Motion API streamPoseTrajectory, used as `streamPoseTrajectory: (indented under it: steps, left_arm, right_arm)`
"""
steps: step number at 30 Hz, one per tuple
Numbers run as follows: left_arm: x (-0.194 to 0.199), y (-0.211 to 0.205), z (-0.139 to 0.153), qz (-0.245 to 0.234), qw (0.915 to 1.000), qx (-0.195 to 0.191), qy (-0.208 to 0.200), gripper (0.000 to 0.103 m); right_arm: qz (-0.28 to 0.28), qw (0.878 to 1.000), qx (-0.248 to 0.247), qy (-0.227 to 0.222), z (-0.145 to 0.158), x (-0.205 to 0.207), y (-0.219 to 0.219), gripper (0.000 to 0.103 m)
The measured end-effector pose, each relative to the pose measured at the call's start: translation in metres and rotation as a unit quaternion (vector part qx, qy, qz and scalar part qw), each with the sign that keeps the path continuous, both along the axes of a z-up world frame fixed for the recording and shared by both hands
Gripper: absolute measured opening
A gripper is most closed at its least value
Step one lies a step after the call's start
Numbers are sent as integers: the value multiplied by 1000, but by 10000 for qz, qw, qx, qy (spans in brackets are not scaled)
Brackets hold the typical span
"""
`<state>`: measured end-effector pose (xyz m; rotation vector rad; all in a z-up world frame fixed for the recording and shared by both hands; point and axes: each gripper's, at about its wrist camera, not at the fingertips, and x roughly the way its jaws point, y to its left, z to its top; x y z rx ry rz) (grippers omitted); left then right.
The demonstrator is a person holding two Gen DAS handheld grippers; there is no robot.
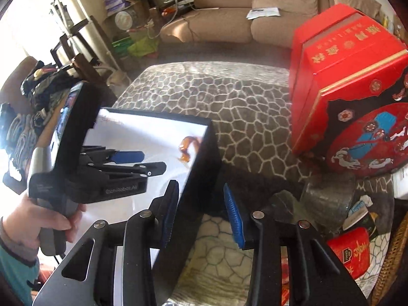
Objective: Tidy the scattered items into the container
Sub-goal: 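Lower the glass cup into the box and open the right gripper, then withdraw the right gripper from the box back toward the table items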
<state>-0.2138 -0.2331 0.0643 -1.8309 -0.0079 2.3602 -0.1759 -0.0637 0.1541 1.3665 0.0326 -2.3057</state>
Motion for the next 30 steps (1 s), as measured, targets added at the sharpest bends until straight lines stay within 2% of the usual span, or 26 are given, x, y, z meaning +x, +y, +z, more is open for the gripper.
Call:
streamPoseTrajectory:
  steps: [1,2,5,7,13,16,18,20,21,23,25,27,29,30]
  left_arm:
    - [3,0,-4,-1,9999,-136,-52,37]
    - [6,-2,-8,-4,9996,-249,-103,39]
    - [13,-10,-8,92,9999,0,-55,39]
    - [18,-12,-8,59,10000,-39,-39,40]
    - [7,-24,-2,-155,9962,-849,133,43]
    - [-6,-35,2,-54,9934,-1125,223,42]
    - [-9,-46,14,80,9950,-919,391,46]
    - [0,-54,31,33,9974,-535,473,66]
    - [6,-58,38,-7,9976,-478,506,68]
    - [21,-66,49,33,9971,-489,589,69]
    - [32,-78,52,156,9980,-350,493,69]
    - [42,-96,49,444,9984,-47,356,68]
    - [54,-112,46,669,9964,457,260,67]
    - [57,-116,43,714,9955,585,225,67]
  right_arm:
    - [36,10000,-12,5,1,2,-2,40]
    - [64,10000,-11,14,1,4,-4,40]
    - [129,9999,20,45,3,9,-10,42]
    - [132,9999,48,63,3,11,-12,42]
    - [182,9998,110,47,3,13,-19,42]
    - [243,9995,174,81,6,11,-26,42]
    - [288,9992,235,134,8,7,-33,42]
    - [339,9990,254,158,9,3,-39,42]
    - [385,9988,265,176,9,0,-45,42]
    - [503,9983,214,178,8,-8,-57,42]
    - [643,9979,106,-34,1,-19,-71,42]
    - [790,9963,65,-332,-15,-32,-88,42]
    - [835,9953,165,-471,-28,-41,-98,41]
    - [816,9951,189,-527,-34,-46,-100,42]
